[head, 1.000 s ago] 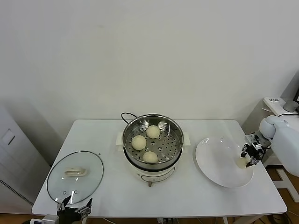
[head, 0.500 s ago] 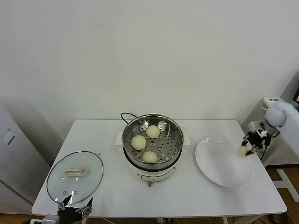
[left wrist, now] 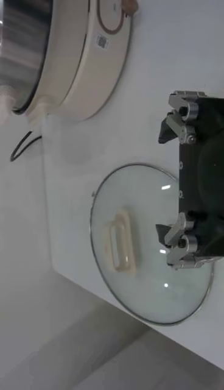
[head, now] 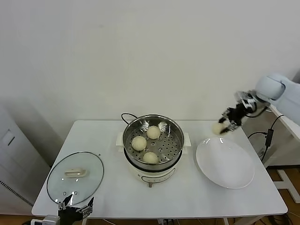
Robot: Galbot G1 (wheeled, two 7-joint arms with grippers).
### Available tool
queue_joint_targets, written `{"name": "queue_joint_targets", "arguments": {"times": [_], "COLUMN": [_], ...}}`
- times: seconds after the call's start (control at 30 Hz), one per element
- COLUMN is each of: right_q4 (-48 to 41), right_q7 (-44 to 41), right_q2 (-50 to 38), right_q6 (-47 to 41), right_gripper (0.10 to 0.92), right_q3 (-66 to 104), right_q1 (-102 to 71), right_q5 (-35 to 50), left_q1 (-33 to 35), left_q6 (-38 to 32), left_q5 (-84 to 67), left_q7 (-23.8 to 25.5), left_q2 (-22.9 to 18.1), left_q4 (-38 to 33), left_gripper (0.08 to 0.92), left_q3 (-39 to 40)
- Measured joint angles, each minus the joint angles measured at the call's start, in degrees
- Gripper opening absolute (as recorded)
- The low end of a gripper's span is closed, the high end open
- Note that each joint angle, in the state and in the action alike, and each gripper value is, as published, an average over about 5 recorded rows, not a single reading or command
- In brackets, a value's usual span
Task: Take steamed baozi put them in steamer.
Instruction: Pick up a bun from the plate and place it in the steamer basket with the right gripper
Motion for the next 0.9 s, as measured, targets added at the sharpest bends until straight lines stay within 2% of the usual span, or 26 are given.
{"name": "queue_joint_targets", "arguments": {"times": [0.43,0.9], "right_q4": [7.8,10.8], "right_q7": [9.8,19.5], "right_q2": [9.0,14.8], "right_q6": [-12.6,-21.2], "right_gripper": [0.433,0.433], "right_q3": [-10.0,-12.1], "right_q1": [8.3,5.3], "right_q5": [18.2,24.1], "left_q1": [0.3,0.5], "left_q6": [-0.2,-0.2], "left_q5": [0.0,0.1], "left_q7": [-0.2,-0.3], "left_q2": [0.2,-0.1], "left_q4": [-0.3,-0.3], "left_gripper": [0.823,0.823], "left_q3": [0.1,0.0]}}
